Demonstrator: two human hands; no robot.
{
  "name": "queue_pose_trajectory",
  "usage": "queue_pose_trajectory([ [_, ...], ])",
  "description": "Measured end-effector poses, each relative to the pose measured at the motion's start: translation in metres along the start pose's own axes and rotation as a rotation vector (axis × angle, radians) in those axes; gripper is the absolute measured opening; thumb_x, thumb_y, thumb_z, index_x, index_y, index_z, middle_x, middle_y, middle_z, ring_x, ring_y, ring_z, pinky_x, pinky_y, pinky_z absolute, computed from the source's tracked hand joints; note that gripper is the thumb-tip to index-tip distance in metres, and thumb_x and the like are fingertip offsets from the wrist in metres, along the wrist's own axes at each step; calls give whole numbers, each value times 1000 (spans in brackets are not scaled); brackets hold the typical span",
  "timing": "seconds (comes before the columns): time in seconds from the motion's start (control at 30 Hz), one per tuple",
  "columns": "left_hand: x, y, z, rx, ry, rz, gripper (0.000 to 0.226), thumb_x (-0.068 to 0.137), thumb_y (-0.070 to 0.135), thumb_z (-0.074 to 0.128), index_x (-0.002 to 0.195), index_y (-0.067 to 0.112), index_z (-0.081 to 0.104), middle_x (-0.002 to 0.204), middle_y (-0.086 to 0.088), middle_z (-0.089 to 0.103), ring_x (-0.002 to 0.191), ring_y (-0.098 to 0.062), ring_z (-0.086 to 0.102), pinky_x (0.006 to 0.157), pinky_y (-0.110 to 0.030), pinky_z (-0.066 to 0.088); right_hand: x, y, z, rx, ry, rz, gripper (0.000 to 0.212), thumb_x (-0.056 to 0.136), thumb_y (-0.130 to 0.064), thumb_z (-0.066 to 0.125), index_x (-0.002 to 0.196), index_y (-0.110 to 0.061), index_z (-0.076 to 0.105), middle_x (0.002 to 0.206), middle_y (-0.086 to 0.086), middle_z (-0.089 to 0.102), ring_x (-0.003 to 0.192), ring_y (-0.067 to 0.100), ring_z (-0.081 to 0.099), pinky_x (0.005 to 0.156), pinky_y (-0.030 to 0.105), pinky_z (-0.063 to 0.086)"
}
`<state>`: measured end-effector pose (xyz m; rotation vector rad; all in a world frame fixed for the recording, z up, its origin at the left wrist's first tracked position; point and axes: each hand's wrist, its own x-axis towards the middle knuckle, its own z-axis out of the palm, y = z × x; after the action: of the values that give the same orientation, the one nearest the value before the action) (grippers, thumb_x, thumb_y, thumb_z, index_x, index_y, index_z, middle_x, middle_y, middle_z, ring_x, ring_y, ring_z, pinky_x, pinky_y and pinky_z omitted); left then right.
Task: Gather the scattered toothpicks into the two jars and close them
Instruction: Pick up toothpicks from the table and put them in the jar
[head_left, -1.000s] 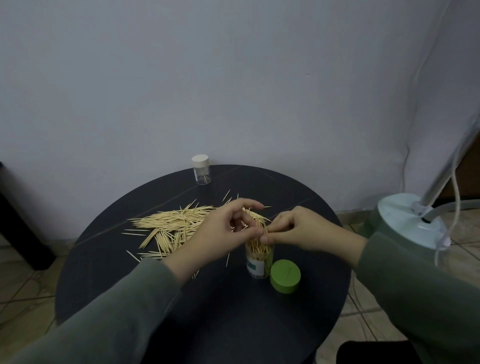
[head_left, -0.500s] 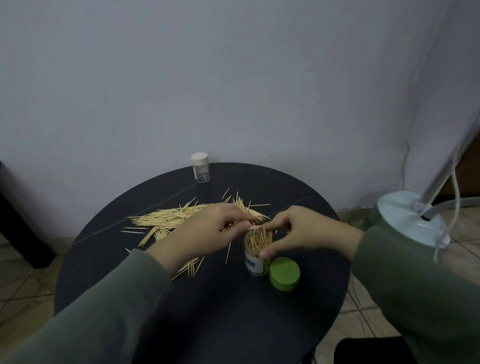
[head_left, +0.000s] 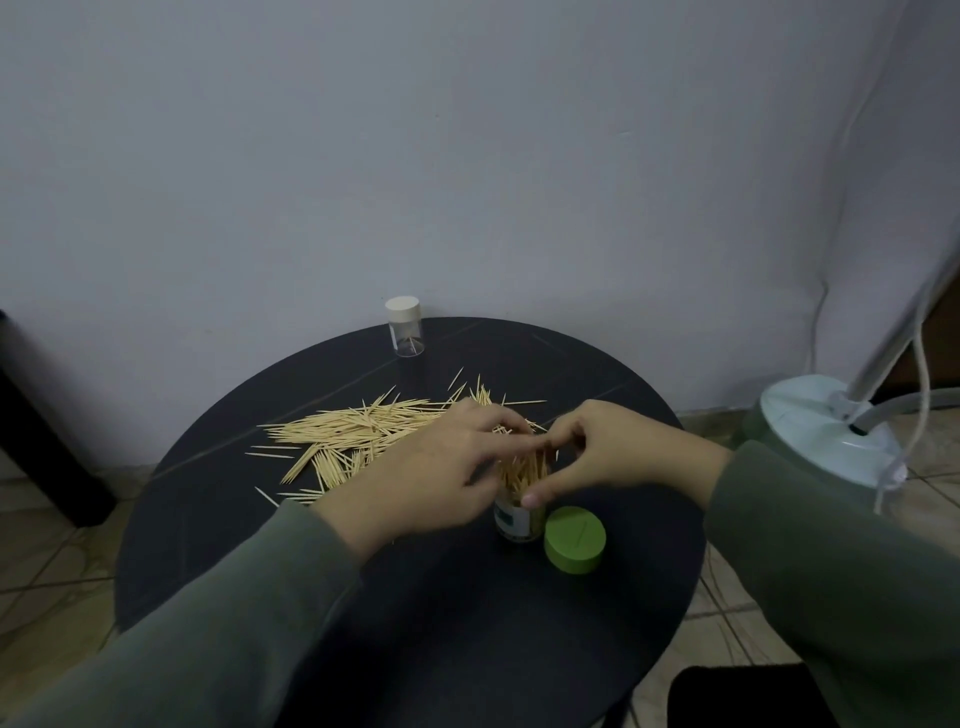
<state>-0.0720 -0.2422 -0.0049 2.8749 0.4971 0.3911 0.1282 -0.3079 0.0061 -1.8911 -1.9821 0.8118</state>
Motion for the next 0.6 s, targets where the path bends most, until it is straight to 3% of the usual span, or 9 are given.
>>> queue_pose_trajectory([
  [0.13, 1, -3, -4, 16, -53, 13, 46, 88, 11, 51, 124, 36, 63, 136, 17, 48, 116, -2, 33, 98, -22, 32, 0, 1, 0, -14, -8, -25, 44, 68, -55, 77, 105, -32, 72, 77, -17, 58, 64, -10, 51, 56, 14, 34],
  [0.3, -1, -9, -9, -14, 82, -56, 51, 86, 5, 52, 130, 29, 59, 129, 14, 56, 115, -5, 40, 100, -23, 32, 0, -1, -2, -63, -13, 4, 55, 70, -54, 76, 118, -27, 68, 82, -17, 57, 68, -4, 51, 55, 11, 35],
  [0.47, 0, -5, -7, 17, -98, -34, 50, 89, 7, 49, 127, 37, 60, 135, 16, 49, 120, -4, 31, 101, -20, 26, 2, -1, -2, -44, -45, -1, 57, 71, -50, 77, 123, -33, 63, 87, -19, 58, 70, -15, 52, 53, 7, 37],
  [0.6, 0, -6, -10, 23, 49, -101, 31, 95, 23, 52, 120, 35, 64, 119, 16, 57, 111, -3, 41, 95, -23, 36, 3, 1, -8, -152, -99, 20, 61, 71, -48, 79, 128, -39, 57, 94, -22, 57, 73, -2, 49, 60, 13, 35],
])
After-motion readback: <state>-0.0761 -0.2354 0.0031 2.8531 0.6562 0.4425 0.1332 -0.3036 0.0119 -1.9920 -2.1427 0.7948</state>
